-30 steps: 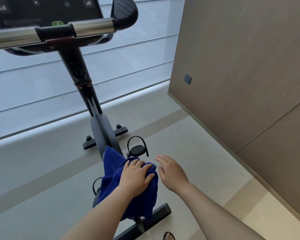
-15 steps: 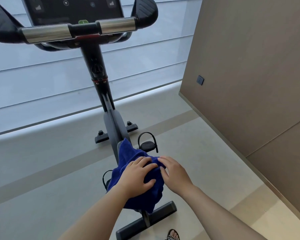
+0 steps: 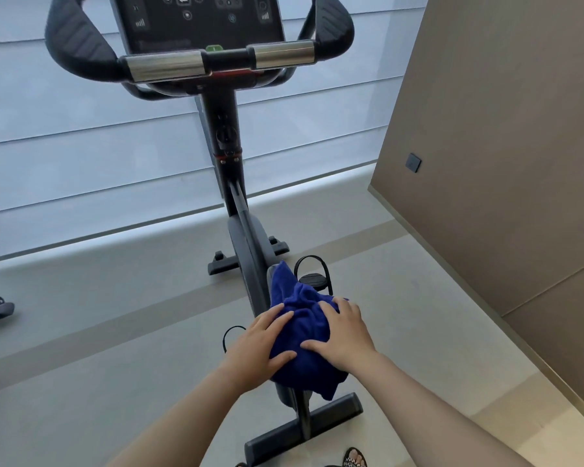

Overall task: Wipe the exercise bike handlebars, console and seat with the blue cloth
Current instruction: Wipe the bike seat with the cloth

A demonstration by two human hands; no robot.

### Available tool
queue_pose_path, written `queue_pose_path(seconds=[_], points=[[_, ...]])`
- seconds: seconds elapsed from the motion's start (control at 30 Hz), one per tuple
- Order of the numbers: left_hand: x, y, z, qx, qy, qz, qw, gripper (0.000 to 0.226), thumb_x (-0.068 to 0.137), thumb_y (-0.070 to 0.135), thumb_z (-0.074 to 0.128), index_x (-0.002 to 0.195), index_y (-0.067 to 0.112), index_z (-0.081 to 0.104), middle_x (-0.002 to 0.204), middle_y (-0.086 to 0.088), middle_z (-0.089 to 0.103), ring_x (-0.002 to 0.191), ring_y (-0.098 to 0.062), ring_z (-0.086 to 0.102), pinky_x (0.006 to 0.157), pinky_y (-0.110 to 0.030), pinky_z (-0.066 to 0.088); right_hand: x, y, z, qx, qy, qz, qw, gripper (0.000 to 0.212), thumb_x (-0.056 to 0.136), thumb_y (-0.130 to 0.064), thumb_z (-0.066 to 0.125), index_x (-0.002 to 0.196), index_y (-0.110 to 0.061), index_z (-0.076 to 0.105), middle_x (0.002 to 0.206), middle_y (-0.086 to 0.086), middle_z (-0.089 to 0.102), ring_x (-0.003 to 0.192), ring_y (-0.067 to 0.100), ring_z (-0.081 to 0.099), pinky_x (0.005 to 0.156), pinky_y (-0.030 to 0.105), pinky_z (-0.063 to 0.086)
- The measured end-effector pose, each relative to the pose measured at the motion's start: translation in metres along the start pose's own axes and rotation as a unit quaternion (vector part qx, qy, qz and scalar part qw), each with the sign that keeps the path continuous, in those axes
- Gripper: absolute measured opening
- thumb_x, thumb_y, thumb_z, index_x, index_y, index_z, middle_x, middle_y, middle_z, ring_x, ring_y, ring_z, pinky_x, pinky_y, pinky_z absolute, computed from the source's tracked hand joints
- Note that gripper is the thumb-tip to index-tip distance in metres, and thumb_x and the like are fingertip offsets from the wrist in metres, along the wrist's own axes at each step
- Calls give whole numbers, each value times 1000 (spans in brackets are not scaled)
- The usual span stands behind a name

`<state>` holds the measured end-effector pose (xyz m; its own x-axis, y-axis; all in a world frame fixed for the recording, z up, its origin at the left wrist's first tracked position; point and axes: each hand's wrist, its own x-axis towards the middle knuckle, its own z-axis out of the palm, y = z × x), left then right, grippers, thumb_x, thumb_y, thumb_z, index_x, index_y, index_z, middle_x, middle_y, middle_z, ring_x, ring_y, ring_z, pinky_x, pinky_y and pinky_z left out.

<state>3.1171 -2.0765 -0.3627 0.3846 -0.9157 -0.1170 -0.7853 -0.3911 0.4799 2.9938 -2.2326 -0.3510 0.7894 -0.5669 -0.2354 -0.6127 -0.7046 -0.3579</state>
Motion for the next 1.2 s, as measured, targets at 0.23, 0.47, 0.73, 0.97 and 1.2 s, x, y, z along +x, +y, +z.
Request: queue_pose_path(seconds=[0.23, 0.47, 0.73, 0.97, 1.2], points=[[-9, -11, -7, -35, -2, -3, 999, 79, 84, 45, 59, 145, 38, 9, 153, 18, 12, 134, -12, 31, 103, -26, 34, -7, -21, 2, -7, 54, -16, 998, 53, 81, -44, 65, 128, -27, 45, 127, -1, 49, 116, 21, 39, 96, 32, 37], [-19, -30, -24, -11, 13, 18, 1000, 89, 80, 48, 64, 143, 47, 1, 155, 14, 6, 138, -13, 22, 105, -31, 37, -21, -54, 22, 60, 65, -105, 991, 47, 84, -38, 63, 127, -25, 53, 128, -2, 51, 119, 18, 40, 102, 32, 35], [-24, -47, -22, 34, -29, 5, 999, 81, 81, 48, 63, 146, 31, 20, 155, 7, 14, 140, -17, 18, 111, -34, 28, -26, -75, 47, 15, 86, -108, 990, 52, 83, -40, 57, 132, -25, 45, 140, -2, 41, 131, 18, 31, 106, 34, 31], [-14, -35, -15, 61, -45, 96, 992, 87, 76, 52, 65, 146, 31, 19, 155, 9, 17, 143, -13, 12, 116, -33, 17, -46, -53, 48, 125, 113, -120, 978, 47, 76, -25, 66, 121, -18, 56, 130, -5, 48, 122, 11, 42, 103, 28, 39], [-2, 2, -2, 34, -42, 120, 991, 73, 84, 52, 54, 145, 30, 19, 152, 5, 23, 137, -17, 25, 110, -31, 25, -53, -11, 34, 144, 111, -122, 976, 47, 77, -11, 64, 124, -18, 57, 134, -5, 50, 126, 11, 43, 104, 29, 39]])
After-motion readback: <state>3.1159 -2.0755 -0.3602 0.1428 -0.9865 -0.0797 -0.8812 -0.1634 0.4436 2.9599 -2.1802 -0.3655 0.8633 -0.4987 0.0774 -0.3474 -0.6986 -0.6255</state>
